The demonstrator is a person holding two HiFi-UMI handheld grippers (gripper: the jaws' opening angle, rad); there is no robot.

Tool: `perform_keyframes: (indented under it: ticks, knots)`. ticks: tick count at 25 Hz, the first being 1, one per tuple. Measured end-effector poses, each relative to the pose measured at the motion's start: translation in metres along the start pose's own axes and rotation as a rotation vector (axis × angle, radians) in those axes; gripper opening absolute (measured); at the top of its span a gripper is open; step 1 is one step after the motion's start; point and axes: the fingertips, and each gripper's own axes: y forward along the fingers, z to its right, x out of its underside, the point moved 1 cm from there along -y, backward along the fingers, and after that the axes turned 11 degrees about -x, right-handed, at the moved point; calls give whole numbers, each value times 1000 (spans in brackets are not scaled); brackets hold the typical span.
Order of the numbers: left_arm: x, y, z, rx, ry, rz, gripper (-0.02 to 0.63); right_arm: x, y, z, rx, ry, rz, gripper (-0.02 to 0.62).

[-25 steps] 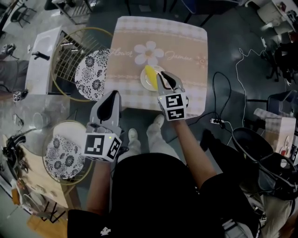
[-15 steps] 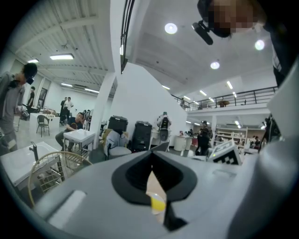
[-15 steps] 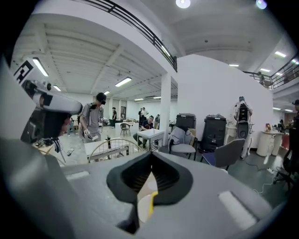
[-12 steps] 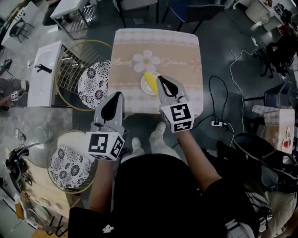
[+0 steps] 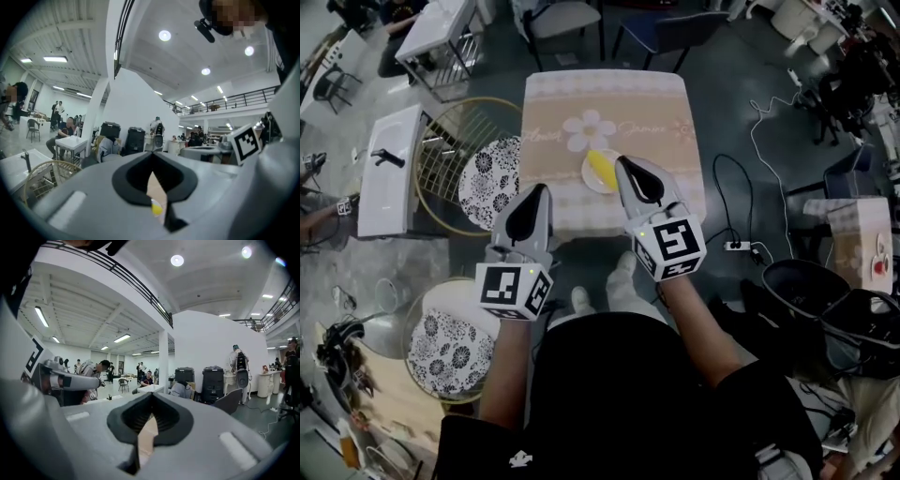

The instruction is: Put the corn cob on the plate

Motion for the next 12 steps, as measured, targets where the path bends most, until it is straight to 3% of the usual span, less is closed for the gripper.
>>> perform_keyframes:
  ticks: [12]
  knots:
    - [-16, -27, 7, 82, 31, 42, 8, -34, -29, -44, 38, -28, 57, 2]
